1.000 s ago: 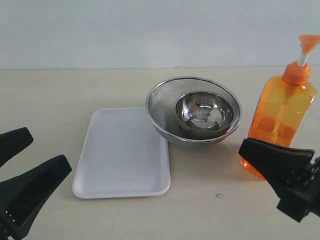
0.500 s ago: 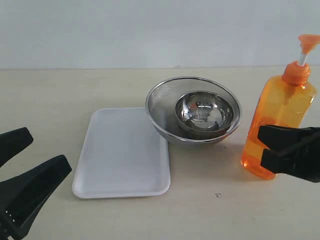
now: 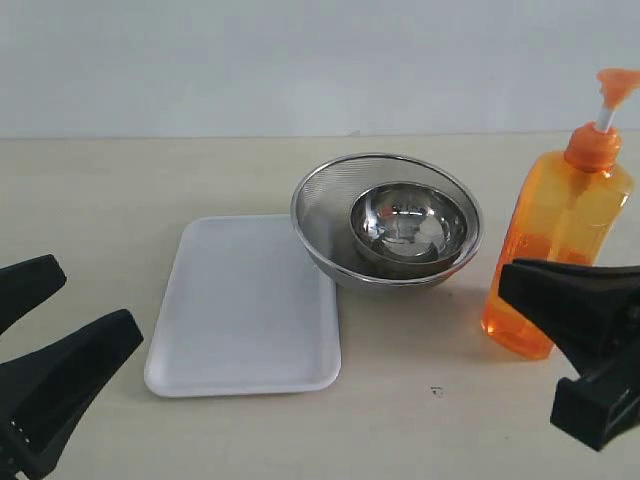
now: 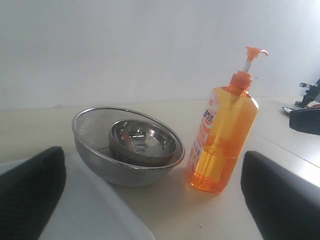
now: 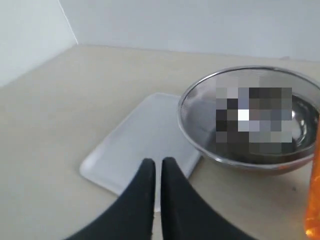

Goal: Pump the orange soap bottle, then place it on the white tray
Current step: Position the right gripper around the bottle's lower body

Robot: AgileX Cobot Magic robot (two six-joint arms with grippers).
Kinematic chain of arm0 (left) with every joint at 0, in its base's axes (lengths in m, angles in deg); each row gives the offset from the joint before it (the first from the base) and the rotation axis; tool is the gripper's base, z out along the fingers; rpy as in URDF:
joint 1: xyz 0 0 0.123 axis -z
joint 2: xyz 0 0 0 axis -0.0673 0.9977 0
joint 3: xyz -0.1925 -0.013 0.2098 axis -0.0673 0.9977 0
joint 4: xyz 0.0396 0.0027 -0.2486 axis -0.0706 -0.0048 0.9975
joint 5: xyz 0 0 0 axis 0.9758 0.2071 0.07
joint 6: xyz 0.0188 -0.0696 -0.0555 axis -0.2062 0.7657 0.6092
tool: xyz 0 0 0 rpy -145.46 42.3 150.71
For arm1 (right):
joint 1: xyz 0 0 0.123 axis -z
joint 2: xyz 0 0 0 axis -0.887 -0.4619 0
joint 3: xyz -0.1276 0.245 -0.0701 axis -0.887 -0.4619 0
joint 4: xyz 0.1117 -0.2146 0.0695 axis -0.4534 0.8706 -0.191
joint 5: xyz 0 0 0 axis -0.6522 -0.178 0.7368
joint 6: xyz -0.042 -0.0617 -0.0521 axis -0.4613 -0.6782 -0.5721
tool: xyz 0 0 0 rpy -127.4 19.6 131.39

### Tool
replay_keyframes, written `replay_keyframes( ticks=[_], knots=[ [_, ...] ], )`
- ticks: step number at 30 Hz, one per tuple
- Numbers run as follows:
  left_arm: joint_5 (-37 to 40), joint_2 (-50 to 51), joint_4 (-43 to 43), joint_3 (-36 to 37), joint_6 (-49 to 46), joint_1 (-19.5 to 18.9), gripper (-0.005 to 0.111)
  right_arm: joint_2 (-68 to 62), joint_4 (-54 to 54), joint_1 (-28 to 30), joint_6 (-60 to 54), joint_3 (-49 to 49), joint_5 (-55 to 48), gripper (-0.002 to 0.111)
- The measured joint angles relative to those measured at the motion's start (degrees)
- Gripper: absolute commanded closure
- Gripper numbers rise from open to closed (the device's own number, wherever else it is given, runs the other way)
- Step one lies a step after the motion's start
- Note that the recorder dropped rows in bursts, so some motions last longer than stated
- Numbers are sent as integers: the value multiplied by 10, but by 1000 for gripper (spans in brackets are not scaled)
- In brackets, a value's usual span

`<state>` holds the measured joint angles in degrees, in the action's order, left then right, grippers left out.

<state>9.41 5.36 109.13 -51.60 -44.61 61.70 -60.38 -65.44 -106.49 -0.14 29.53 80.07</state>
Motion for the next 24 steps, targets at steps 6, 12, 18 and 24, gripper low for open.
replay_keyframes(
  ticks=[6,12,18,24],
  knots=[
    [0,0,0,0,0,0,19,3,-23,-10,34,66,-165,108],
    [0,0,0,0,0,0,19,3,29,-10,90,0,-71,108],
    [0,0,0,0,0,0,19,3,33,-10,95,-130,169,108],
    [0,0,0,0,0,0,19,3,91,-10,94,-131,210,108]
  ],
)
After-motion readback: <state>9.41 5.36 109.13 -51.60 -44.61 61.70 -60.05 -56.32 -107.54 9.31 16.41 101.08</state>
